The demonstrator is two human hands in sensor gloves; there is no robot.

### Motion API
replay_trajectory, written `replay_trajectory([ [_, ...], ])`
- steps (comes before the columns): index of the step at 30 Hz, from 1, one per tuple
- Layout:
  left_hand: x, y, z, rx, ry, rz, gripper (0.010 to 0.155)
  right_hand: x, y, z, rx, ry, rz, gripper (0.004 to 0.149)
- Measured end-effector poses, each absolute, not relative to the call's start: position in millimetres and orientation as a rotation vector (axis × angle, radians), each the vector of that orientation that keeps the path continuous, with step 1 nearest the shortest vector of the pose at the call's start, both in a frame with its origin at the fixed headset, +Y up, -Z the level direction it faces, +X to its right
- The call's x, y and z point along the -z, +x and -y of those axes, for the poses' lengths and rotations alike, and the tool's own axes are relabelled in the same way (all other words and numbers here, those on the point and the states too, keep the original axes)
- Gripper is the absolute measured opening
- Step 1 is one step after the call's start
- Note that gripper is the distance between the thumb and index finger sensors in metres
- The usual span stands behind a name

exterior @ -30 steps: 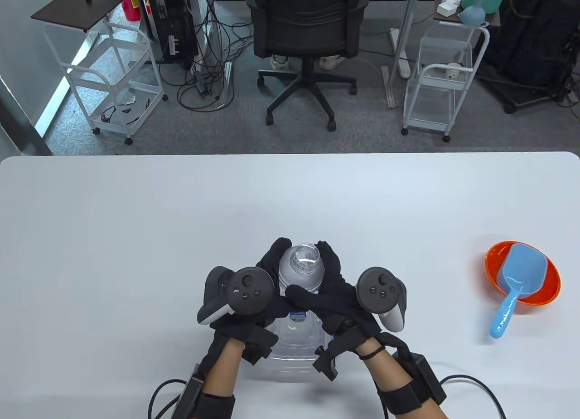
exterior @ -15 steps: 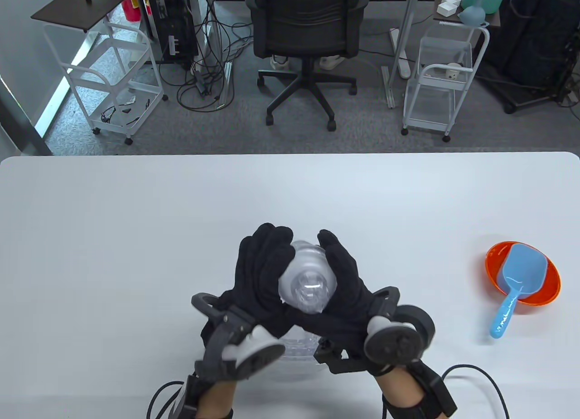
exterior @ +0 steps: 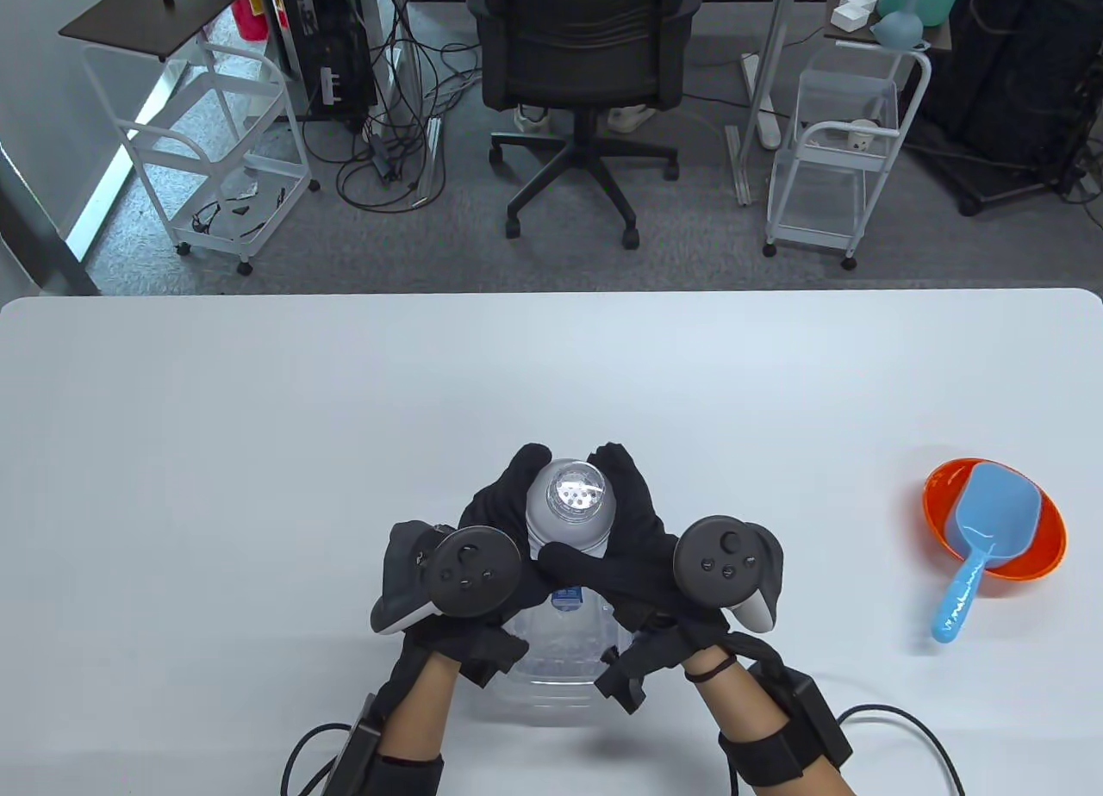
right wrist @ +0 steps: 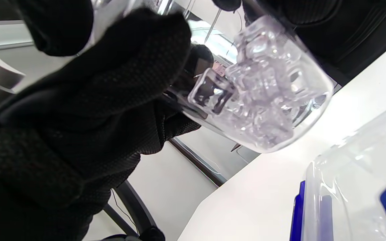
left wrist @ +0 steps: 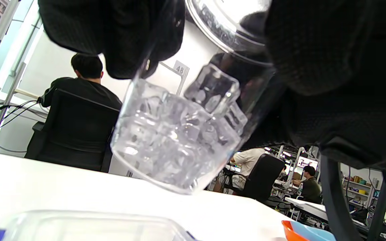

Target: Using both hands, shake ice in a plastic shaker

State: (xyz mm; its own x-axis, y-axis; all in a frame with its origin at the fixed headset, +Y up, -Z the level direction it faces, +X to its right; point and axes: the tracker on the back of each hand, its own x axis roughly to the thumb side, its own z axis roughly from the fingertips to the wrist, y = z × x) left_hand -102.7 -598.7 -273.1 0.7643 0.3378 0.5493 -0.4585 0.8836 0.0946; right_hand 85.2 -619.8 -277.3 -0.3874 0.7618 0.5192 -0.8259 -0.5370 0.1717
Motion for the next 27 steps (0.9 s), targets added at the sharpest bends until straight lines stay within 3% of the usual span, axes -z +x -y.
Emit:
replay_trajectory([
  [7, 264, -100, 587, -0.403, 0.261, 0.534, 0.114, 272, 87, 609, -1.974, 0.711, 0.175, 0.104],
  [12, 286, -100, 614, -0.453, -0.092, 0.482, 0.115, 293, 87, 644, -1.951, 0.599, -0.136, 0.105],
  [17, 291, -99, 622, -0.456, -0.112, 0.459, 0.115, 296, 86, 649, -1.980, 0.586, -0.148, 0.105],
  [19, 286, -99, 615, -0.473, -0.028, 0.478, 0.115, 291, 86, 640, -1.983, 0.620, -0.084, 0.104],
  [23, 240, -91, 563, -0.480, 0.313, 0.508, 0.113, 254, 92, 587, -2.027, 0.801, 0.413, 0.104],
  [24, 218, -89, 545, -0.442, 0.459, 0.537, 0.113, 238, 94, 573, -1.977, 0.850, 0.611, 0.104],
  [25, 205, -87, 537, -0.397, 0.562, 0.548, 0.113, 229, 95, 563, -1.936, 0.919, 0.713, 0.104],
  [27, 170, -81, 524, -0.147, 0.909, 0.530, 0.113, 204, 98, 546, -1.876, 1.054, 0.886, 0.104],
])
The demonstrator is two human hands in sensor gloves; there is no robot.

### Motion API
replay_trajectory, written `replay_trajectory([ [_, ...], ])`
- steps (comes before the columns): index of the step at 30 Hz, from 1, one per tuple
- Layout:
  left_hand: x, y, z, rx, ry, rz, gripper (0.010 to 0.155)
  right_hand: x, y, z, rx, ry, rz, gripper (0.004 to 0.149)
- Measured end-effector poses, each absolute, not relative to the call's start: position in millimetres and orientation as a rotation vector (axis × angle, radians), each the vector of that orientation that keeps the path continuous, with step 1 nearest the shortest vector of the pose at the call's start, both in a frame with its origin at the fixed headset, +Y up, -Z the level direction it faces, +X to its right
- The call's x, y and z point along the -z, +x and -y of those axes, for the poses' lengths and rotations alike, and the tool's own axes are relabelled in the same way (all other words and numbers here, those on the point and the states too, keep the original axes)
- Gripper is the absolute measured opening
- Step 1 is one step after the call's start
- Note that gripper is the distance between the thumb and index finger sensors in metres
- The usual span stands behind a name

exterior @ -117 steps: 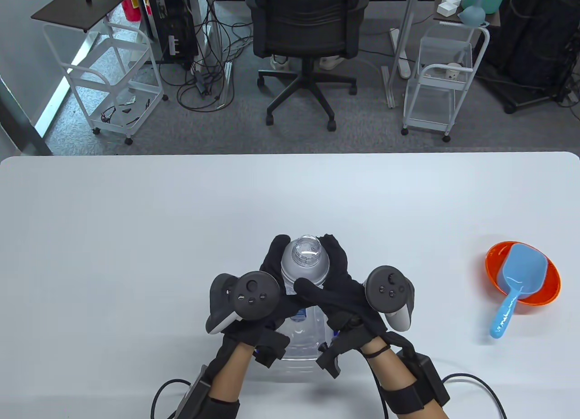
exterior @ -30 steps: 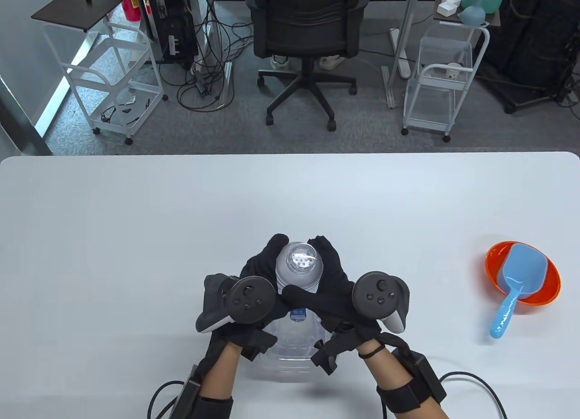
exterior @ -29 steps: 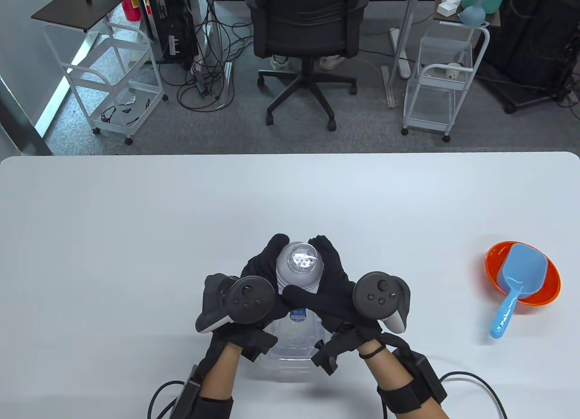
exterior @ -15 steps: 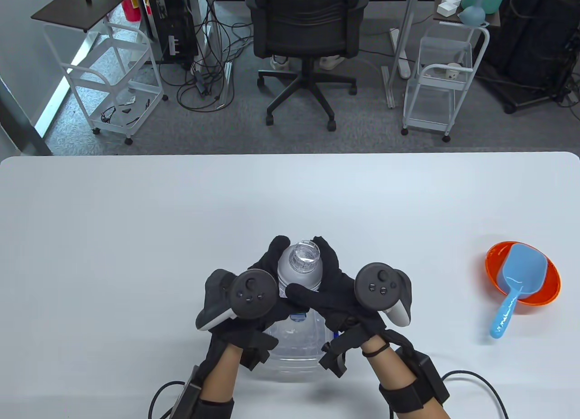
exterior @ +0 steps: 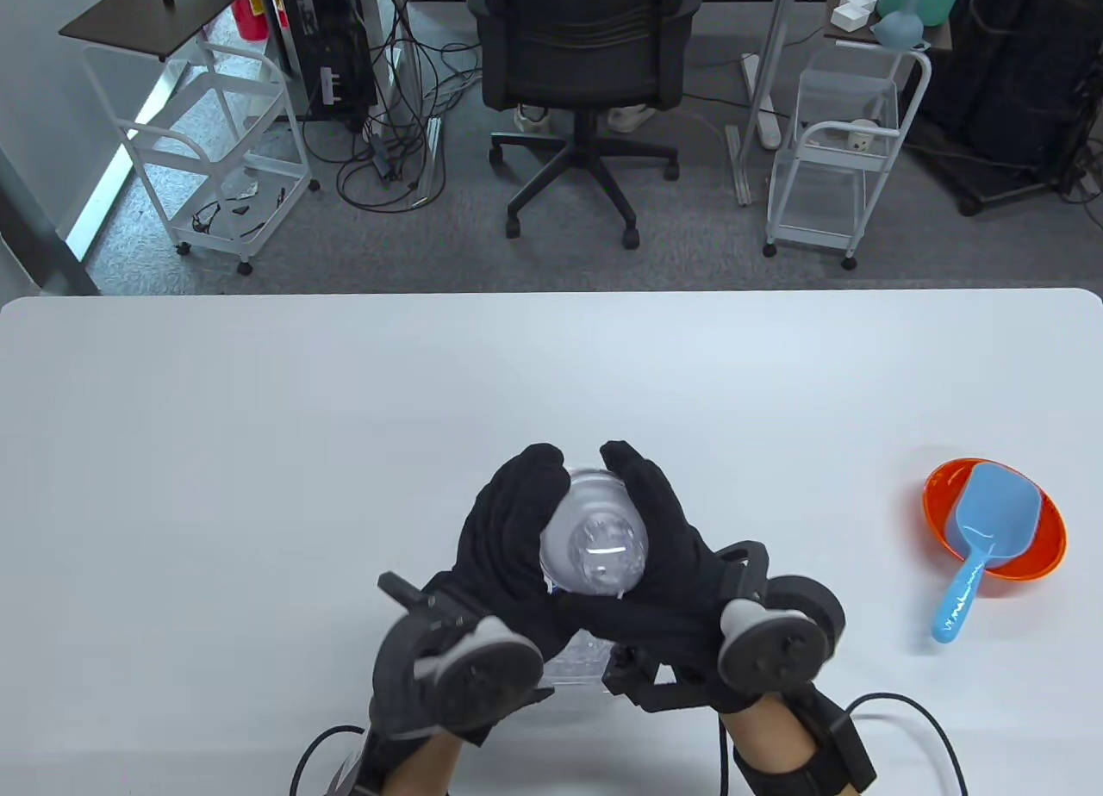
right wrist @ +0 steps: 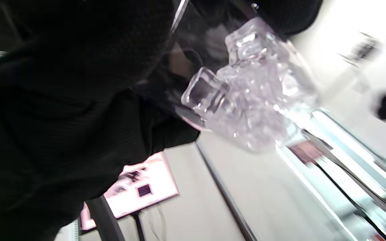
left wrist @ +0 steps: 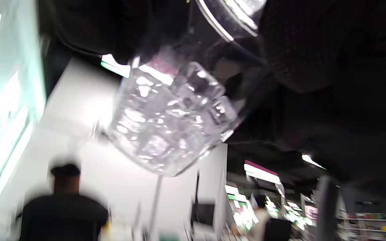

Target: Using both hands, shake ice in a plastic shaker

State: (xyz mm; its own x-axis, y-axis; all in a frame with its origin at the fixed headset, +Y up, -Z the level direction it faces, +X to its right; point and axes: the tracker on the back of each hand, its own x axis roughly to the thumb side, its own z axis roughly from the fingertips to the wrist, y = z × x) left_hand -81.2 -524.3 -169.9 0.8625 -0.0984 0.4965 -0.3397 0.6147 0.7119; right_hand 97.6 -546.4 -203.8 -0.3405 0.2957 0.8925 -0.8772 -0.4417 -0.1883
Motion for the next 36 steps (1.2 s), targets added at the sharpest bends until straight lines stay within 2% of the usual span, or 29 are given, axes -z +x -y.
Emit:
replay_trajectory([
  [2, 163, -77, 527, 0.065, 1.123, 0.491, 0.113, 196, 98, 544, -1.892, 1.106, 1.000, 0.104],
  [3, 166, -76, 530, 0.103, 1.141, 0.468, 0.113, 198, 98, 545, -1.921, 1.102, 1.026, 0.104],
  [5, 190, -76, 540, 0.063, 0.970, 0.455, 0.113, 215, 97, 558, -2.047, 0.997, 0.951, 0.104],
  [8, 252, -87, 578, -0.245, 0.448, 0.488, 0.114, 262, 91, 602, -2.121, 0.776, 0.546, 0.104],
  [9, 270, -90, 596, -0.420, 0.243, 0.530, 0.115, 275, 90, 621, -2.092, 0.711, 0.378, 0.104],
  [11, 285, -96, 622, -0.656, 0.059, 0.482, 0.116, 286, 88, 640, -2.027, 0.629, 0.240, 0.103],
  [12, 287, -97, 627, -0.698, 0.028, 0.486, 0.116, 286, 87, 642, -2.041, 0.610, 0.218, 0.103],
  [14, 287, -99, 623, -0.648, 0.027, 0.488, 0.115, 284, 86, 637, -2.126, 0.615, 0.240, 0.103],
  [17, 279, -96, 610, -0.528, 0.115, 0.491, 0.114, 284, 89, 630, -2.074, 0.638, 0.226, 0.104],
  [21, 264, -89, 593, -0.551, 0.140, 0.464, 0.112, 282, 96, 615, -1.994, 0.716, 0.144, 0.106],
  [24, 251, -85, 577, -0.485, 0.263, 0.488, 0.112, 272, 98, 596, -1.989, 0.789, 0.192, 0.105],
  [26, 247, -86, 573, -0.459, 0.288, 0.486, 0.112, 269, 99, 592, -2.011, 0.792, 0.220, 0.105],
  [28, 252, -87, 577, -0.464, 0.252, 0.490, 0.112, 272, 98, 595, -2.034, 0.767, 0.189, 0.105],
  [30, 264, -89, 586, -0.504, 0.129, 0.476, 0.111, 283, 99, 608, -2.039, 0.710, 0.076, 0.105],
  [32, 278, -89, 607, -0.597, -0.071, 0.438, 0.111, 297, 99, 631, -1.938, 0.661, -0.132, 0.104],
  [34, 284, -90, 621, -0.633, -0.116, 0.428, 0.111, 301, 98, 641, -1.949, 0.616, -0.173, 0.104],
  [36, 285, -92, 622, -0.670, -0.108, 0.436, 0.112, 299, 96, 637, -1.996, 0.636, -0.134, 0.104],
])
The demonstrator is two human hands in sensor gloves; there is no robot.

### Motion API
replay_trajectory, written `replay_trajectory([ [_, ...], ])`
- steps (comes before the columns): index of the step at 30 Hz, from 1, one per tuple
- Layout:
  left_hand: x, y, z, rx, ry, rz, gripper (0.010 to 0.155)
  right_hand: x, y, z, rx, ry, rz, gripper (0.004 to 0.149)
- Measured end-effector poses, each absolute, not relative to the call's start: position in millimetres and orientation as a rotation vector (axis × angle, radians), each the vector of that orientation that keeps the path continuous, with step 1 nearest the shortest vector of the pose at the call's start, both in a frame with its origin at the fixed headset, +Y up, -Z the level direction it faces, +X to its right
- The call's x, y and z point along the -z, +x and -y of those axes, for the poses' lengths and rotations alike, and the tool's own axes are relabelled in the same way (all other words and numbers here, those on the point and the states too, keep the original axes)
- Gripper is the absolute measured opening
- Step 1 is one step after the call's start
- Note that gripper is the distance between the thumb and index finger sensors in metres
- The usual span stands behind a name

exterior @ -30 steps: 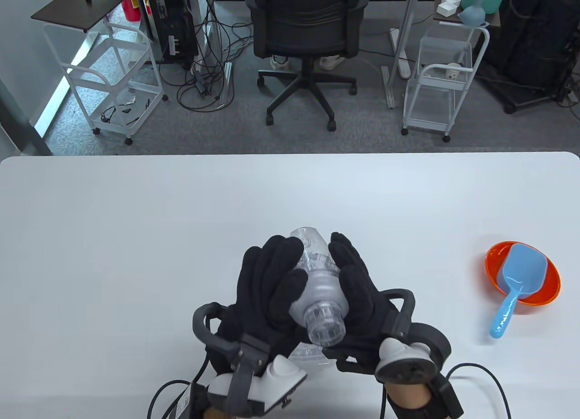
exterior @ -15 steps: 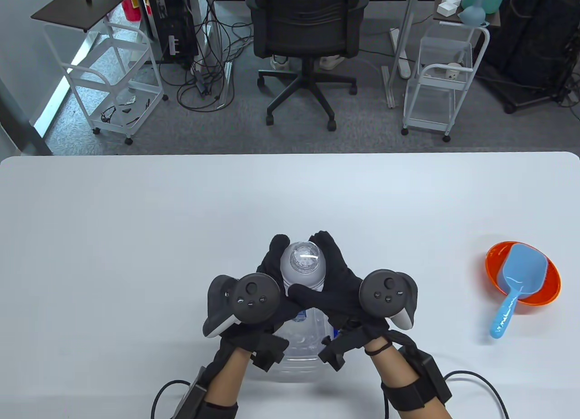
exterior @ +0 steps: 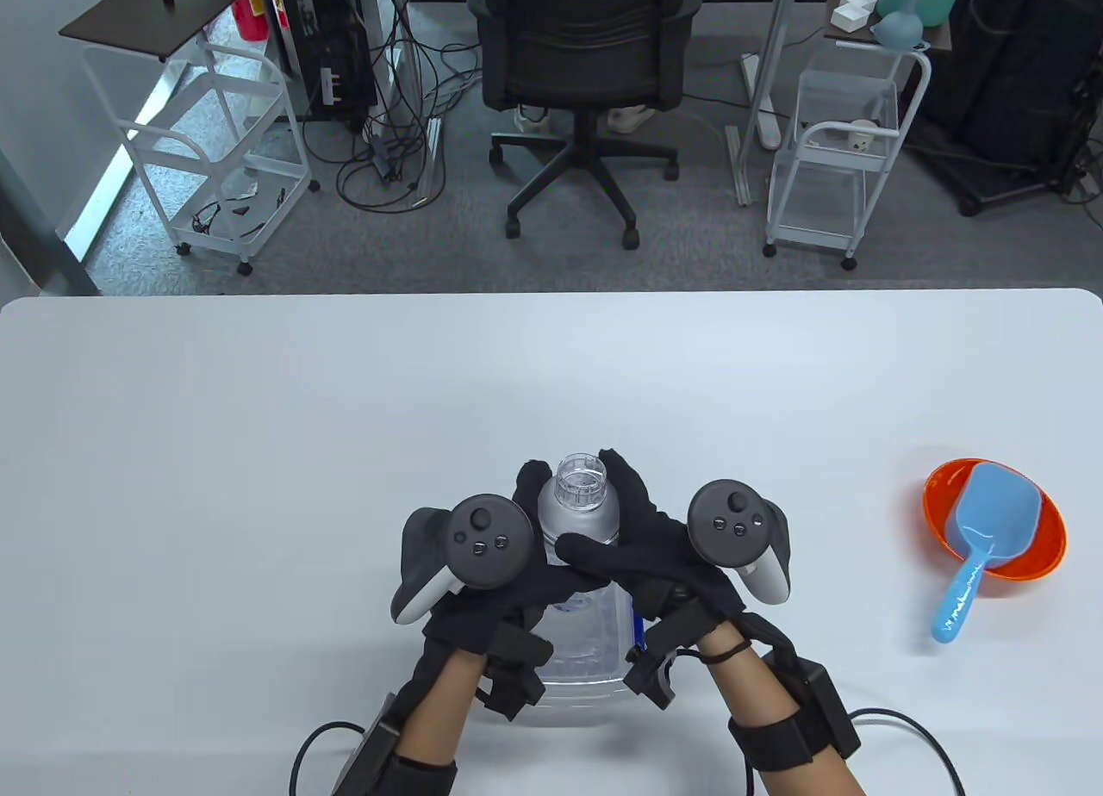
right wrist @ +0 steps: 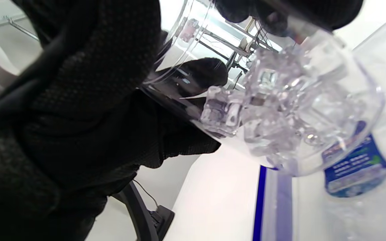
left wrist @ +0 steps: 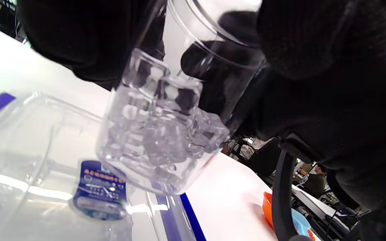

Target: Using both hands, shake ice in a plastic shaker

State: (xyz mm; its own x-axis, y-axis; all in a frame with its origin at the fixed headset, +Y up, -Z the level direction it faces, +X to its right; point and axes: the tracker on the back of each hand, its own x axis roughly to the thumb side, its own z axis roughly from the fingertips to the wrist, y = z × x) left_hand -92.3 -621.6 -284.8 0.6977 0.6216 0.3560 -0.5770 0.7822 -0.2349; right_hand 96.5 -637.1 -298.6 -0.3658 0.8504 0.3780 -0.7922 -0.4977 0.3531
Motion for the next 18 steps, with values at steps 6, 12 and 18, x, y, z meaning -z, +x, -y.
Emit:
replay_trajectory([
  [6, 220, -84, 555, -0.446, 0.632, 0.565, 0.113, 242, 103, 562, -2.021, 0.927, 0.515, 0.103],
  [12, 168, -70, 534, 0.040, 1.183, 0.488, 0.116, 201, 102, 542, -1.896, 1.126, 0.978, 0.104],
  [18, 260, -89, 585, -0.445, 0.427, 0.529, 0.117, 265, 90, 595, -2.037, 0.718, 0.330, 0.104],
])
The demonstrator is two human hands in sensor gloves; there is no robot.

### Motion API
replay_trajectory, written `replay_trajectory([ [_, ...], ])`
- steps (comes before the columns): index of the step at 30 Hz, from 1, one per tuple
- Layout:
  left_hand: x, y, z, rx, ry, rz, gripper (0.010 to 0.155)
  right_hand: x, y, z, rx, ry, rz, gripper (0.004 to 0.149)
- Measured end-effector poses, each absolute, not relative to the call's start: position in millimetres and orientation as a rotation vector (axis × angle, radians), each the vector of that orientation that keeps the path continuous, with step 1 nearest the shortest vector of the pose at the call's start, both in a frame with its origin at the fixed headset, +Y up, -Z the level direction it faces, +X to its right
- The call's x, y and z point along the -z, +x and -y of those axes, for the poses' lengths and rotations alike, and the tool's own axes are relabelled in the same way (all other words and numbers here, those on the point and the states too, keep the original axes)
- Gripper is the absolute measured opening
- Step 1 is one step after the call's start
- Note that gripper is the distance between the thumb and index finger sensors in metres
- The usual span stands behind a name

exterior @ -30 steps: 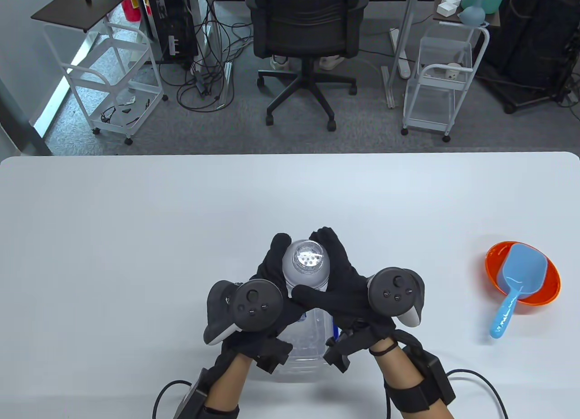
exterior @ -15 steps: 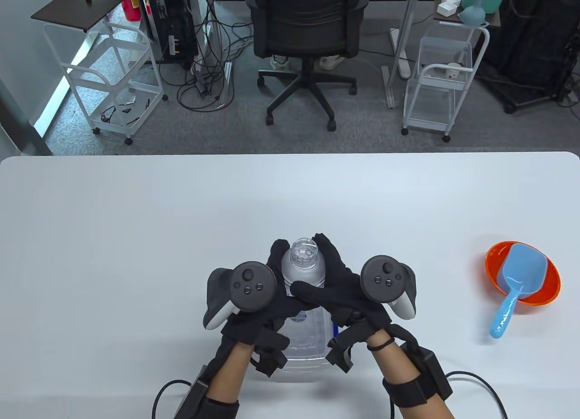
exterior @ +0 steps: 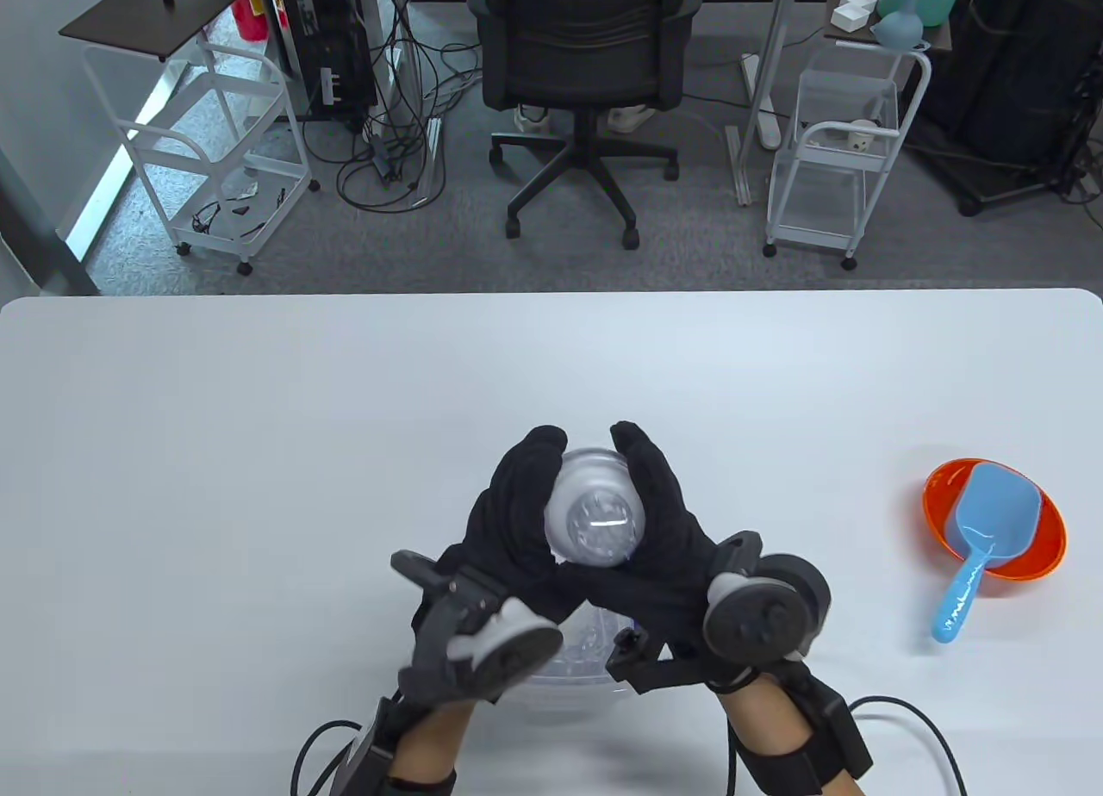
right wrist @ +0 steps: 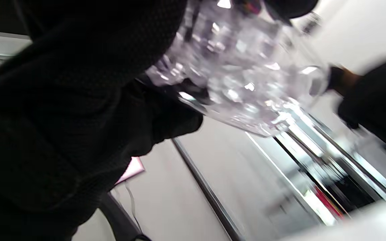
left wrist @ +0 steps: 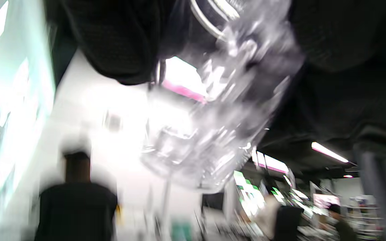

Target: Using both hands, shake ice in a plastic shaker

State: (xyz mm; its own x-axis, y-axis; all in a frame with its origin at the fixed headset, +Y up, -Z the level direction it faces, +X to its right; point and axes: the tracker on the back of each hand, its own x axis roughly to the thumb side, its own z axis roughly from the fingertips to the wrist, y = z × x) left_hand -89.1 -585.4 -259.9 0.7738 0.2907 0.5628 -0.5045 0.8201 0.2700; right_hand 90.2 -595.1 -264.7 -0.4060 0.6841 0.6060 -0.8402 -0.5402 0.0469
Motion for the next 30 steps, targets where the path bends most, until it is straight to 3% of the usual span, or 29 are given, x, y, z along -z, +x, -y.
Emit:
replay_trajectory([
  [2, 272, -90, 602, -0.604, 0.330, 0.491, 0.119, 274, 90, 610, -1.995, 0.614, 0.175, 0.102],
  [4, 274, -88, 603, -0.563, 0.266, 0.463, 0.118, 279, 92, 615, -2.017, 0.604, 0.181, 0.102],
  [7, 271, -86, 597, -0.462, 0.317, 0.471, 0.115, 279, 94, 613, -2.008, 0.619, 0.181, 0.102],
  [12, 264, -84, 593, -0.499, 0.305, 0.471, 0.114, 278, 97, 607, -2.027, 0.645, 0.181, 0.105],
  [18, 246, -77, 575, -0.298, 0.448, 0.458, 0.113, 274, 100, 597, -1.944, 0.734, 0.177, 0.103],
  [27, 281, -87, 614, -0.394, 0.050, 0.458, 0.114, 295, 91, 640, -1.962, 0.549, -0.165, 0.104],
  [30, 280, -90, 616, -0.446, 0.100, 0.460, 0.114, 291, 89, 634, -1.975, 0.576, -0.103, 0.103],
])
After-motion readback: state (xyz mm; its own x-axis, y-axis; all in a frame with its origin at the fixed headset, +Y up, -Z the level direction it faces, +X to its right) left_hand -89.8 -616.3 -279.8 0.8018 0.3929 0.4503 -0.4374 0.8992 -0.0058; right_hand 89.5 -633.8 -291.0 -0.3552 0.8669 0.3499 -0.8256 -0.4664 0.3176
